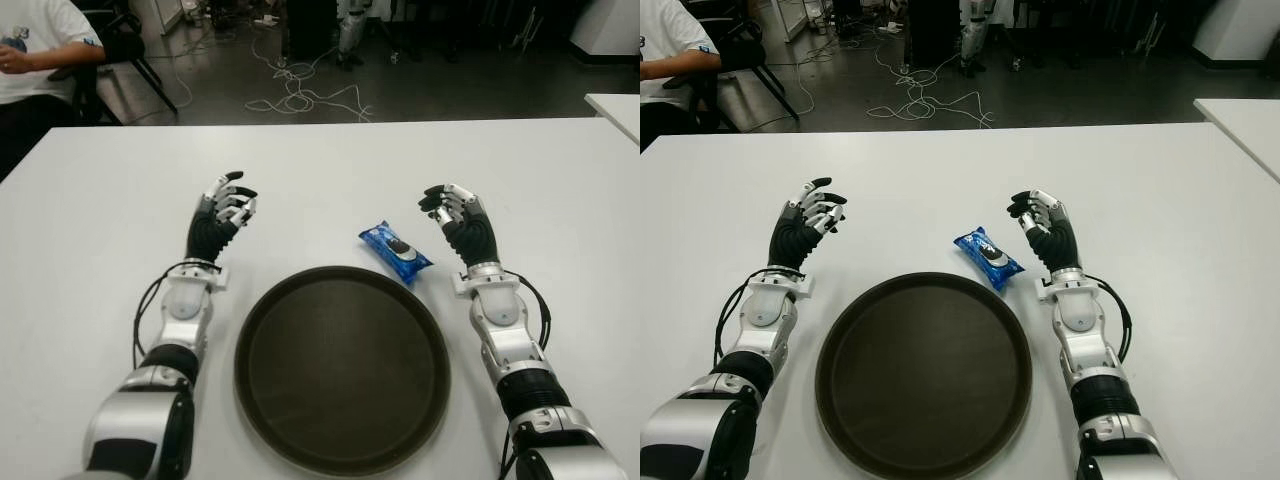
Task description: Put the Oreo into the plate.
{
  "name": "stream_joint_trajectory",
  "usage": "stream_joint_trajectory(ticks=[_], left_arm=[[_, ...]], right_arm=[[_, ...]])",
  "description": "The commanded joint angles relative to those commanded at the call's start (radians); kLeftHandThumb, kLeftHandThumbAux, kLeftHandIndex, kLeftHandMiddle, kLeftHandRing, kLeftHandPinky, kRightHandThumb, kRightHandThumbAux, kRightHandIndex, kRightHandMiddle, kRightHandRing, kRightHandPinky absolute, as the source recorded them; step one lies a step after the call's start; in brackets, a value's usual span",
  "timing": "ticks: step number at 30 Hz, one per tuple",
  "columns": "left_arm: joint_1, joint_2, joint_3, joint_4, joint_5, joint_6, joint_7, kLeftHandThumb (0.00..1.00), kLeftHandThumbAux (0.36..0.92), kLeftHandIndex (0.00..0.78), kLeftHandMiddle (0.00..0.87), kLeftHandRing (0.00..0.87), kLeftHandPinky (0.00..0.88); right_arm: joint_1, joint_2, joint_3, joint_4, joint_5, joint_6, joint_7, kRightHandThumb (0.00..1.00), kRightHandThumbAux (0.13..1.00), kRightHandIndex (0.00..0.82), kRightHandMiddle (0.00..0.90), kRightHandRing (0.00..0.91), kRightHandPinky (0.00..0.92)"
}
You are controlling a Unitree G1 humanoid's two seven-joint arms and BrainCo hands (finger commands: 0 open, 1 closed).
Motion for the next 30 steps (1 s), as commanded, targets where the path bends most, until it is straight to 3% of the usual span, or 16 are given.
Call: stream_joint_trajectory(ticks=[6,9,11,15,18,25,30], left_arm=[[-0.001,-0.002,0.001,-0.003,0.003,0.006,0.001,0.558,0.642,0.219,0.396,0.461,0.536],[-0.001,-0.002,-0.004,-0.004,0.015,0.01,0.018,0.552,0.641,0.223,0.393,0.455,0.526],[-0.001,-0.001,-0.007,-0.003,0.021,0.012,0.028,0.553,0.645,0.227,0.399,0.46,0.53],[0.0,-0.001,-0.01,-0.002,0.027,0.01,0.039,0.553,0.648,0.23,0.405,0.465,0.53],[0.001,-0.004,-0.008,-0.003,0.022,0.004,0.033,0.543,0.641,0.229,0.402,0.463,0.525],[0.002,-0.009,-0.002,-0.011,0.005,-0.002,0.01,0.551,0.635,0.23,0.425,0.484,0.541],[0.001,-0.008,-0.003,-0.013,0.007,0.0,0.007,0.578,0.634,0.236,0.425,0.484,0.541]], right_arm=[[-0.002,-0.007,0.005,0.006,0.0,0.011,0.018,0.822,0.693,0.373,0.473,0.378,0.38],[-0.004,-0.02,0.017,0.011,-0.018,0.017,0.03,0.564,0.665,0.226,0.324,0.293,0.296],[-0.003,-0.033,0.033,0.014,-0.046,0.014,0.024,0.448,0.644,0.161,0.254,0.239,0.231],[-0.003,-0.07,0.079,0.017,-0.141,0.005,-0.02,0.251,0.589,0.06,0.137,0.131,0.109],[-0.007,-0.106,0.126,0.022,-0.239,0.007,-0.069,0.161,0.546,0.02,0.065,0.06,0.051],[-0.015,-0.146,0.195,0.028,-0.383,0.016,-0.181,0.109,0.393,0.001,0.005,0.005,0.004],[-0.013,-0.149,0.214,0.024,-0.43,0.027,-0.258,0.174,0.304,0.0,0.0,0.0,0.0]])
